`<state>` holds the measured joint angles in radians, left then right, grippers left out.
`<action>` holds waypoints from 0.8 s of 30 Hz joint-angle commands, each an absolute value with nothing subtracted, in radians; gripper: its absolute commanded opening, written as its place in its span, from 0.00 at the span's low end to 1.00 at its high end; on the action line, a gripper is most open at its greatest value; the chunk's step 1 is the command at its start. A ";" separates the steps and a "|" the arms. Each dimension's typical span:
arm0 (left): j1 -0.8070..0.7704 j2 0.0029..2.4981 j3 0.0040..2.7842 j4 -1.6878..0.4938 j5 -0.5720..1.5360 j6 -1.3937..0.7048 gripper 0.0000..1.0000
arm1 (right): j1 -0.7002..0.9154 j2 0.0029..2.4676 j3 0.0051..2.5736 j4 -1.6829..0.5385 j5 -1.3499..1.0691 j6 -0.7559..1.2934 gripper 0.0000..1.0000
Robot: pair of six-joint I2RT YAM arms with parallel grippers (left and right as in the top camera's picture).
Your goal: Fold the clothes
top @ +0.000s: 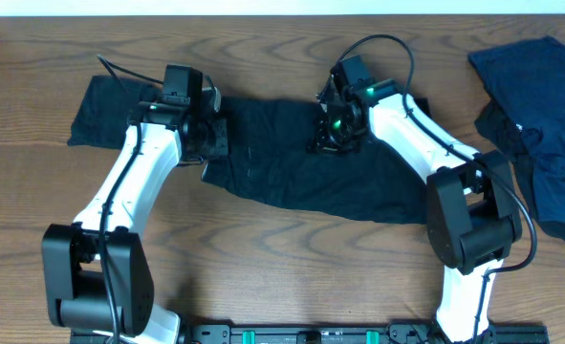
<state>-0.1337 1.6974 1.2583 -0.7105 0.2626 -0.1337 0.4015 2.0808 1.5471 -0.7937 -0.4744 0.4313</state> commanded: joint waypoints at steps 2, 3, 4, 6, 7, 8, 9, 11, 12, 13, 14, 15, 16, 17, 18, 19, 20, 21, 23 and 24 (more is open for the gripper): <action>-0.134 1.646 1.327 -0.733 0.260 -0.135 0.06 | 0.443 2.096 1.539 -0.790 -0.441 0.508 0.06; -0.134 1.642 1.341 -0.743 0.260 -0.135 0.06 | 0.454 2.097 1.534 -0.789 -0.421 0.533 0.01; -0.134 1.641 1.351 -0.752 0.260 -0.134 0.06 | 0.459 2.097 1.531 -0.788 -0.417 0.545 0.01; -0.134 1.639 1.382 -0.778 0.260 -0.131 0.06 | 0.471 2.097 1.522 -0.781 -0.417 0.558 0.01; -0.134 1.639 1.395 -0.786 0.260 -0.131 0.06 | 0.477 2.097 1.520 -0.781 -0.418 0.562 0.01; -0.134 1.638 1.408 -0.793 0.260 -0.131 0.06 | 0.482 2.097 1.518 -0.780 -0.419 0.566 0.01; -0.134 1.638 1.419 -0.797 0.260 -0.131 0.06 | 0.486 2.097 1.515 -0.778 -0.419 0.572 0.01; -0.135 1.638 1.439 -0.811 0.260 -0.131 0.06 | 0.498 2.097 1.505 -0.777 -0.418 0.585 0.01; -0.135 1.638 1.445 -0.812 0.261 -0.131 0.06 | 0.503 2.097 1.495 -0.772 -0.418 0.597 0.01; -0.135 1.638 1.449 -0.813 0.260 -0.131 0.06 | 0.509 2.097 1.483 -0.760 -0.418 0.609 0.01; -0.135 1.638 1.452 -0.815 0.261 -0.132 0.06 | 0.518 2.097 1.464 -0.738 -0.418 0.623 0.01; -0.135 1.638 1.453 -0.814 0.261 -0.132 0.06 | 0.525 2.097 1.447 -0.719 -0.419 0.638 0.01; -0.135 1.638 1.454 -0.815 0.261 -0.132 0.06 | 0.532 2.097 1.424 -0.690 -0.419 0.662 0.01; -0.135 1.638 1.454 -0.815 0.261 -0.134 0.06 | 0.540 2.097 1.400 -0.656 -0.424 0.685 0.01; -0.135 1.638 1.454 -0.815 0.261 -0.136 0.06 | 0.545 2.097 1.382 -0.626 -0.433 0.698 0.01; -0.136 1.638 1.454 -0.815 0.261 -0.136 0.06 | 0.550 2.097 1.365 -0.596 -0.449 0.707 0.01; -0.137 1.638 1.454 -0.815 0.261 -0.136 0.06 | 0.551 2.097 1.351 -0.564 -0.471 0.710 0.01; -0.138 1.638 1.454 -0.815 0.262 -0.140 0.06 | 0.551 2.097 1.336 -0.532 -0.502 0.710 0.01; -0.138 1.638 1.454 -0.815 0.265 -0.150 0.06 | 0.551 2.097 1.333 -0.524 -0.506 0.710 0.01; -0.137 1.638 1.454 -0.815 0.275 -0.151 0.06 | 0.550 2.097 1.333 -0.525 -0.506 0.710 0.01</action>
